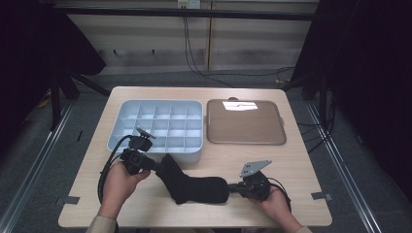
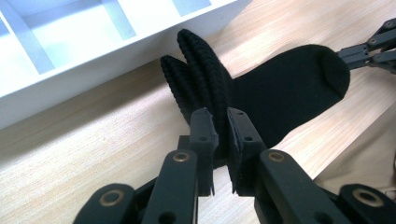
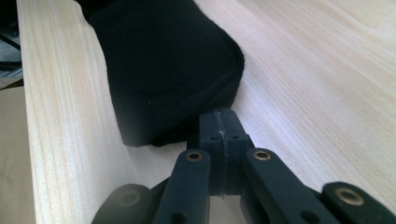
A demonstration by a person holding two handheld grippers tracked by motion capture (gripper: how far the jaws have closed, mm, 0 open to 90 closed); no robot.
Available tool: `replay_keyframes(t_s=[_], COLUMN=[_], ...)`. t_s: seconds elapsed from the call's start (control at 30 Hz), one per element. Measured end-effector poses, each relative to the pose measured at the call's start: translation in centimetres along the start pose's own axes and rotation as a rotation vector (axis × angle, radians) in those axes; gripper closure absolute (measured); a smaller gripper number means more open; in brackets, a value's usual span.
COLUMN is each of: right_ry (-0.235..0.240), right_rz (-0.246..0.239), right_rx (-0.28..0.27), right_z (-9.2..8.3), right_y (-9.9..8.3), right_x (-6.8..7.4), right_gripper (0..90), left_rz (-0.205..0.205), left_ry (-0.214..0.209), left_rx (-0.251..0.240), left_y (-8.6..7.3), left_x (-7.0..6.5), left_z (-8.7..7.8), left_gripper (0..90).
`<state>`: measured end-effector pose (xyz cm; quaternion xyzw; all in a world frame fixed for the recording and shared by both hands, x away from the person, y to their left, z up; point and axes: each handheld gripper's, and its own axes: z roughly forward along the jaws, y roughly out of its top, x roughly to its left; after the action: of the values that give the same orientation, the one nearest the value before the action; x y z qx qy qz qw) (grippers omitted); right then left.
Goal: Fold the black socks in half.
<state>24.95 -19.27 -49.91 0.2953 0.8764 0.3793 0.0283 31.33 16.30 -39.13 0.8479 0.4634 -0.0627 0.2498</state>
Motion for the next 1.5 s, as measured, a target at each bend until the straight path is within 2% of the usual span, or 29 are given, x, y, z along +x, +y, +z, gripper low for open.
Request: replay_keyframes(t_s=[0.33, 0.57, 0.87, 1.03, 1.17, 1.23, 1.3, 1.5], right_ry=[0.007, 0.001, 0.000, 0.010, 0.027, 0.025, 0.026, 0.023], right_rz=[0.001, 0.017, -0.004, -0.042, -0.028, -0.044, -0.043, -0.038], right_rx=[-0.003, 0.000, 0.006, 0.032, 0.025, 0.031, 0.030, 0.020], right_z=[0.9, 1.1, 0.6, 0.4, 0.6, 0.8, 1.0, 1.6], right_y=[0.7, 0.8, 0.6, 0.3, 0.4, 0.6, 0.8, 1.2], right_x=[0.8, 0.9, 0.7, 1.1, 1.3, 1.5, 1.7, 1.9], right_gripper=[90.0, 90.0, 90.0, 90.0, 90.0, 90.0, 90.0, 90.0], left_rz=[0.017, 0.030, 0.031, 0.034, 0.039, 0.051, 0.042, 0.059], left_ry=[-0.003, -0.015, -0.002, -0.003, -0.006, -0.010, -0.011, -0.015], left_rx=[0.003, -0.002, 0.002, -0.003, -0.003, 0.000, -0.005, -0.001], left_y=[0.4, 0.6, 0.7, 0.7, 0.7, 0.8, 0.9, 1.4], left_x=[-0.4, -1.0, -1.0, -1.2, -1.4, -1.5, -1.6, -2.3], left_z=[-0.7, -0.5, -0.6, -0.8, -0.9, -1.0, -1.0, -1.1], left_gripper=[82.0, 82.0, 82.0, 82.0, 81.9, 82.0, 81.9, 81.9])
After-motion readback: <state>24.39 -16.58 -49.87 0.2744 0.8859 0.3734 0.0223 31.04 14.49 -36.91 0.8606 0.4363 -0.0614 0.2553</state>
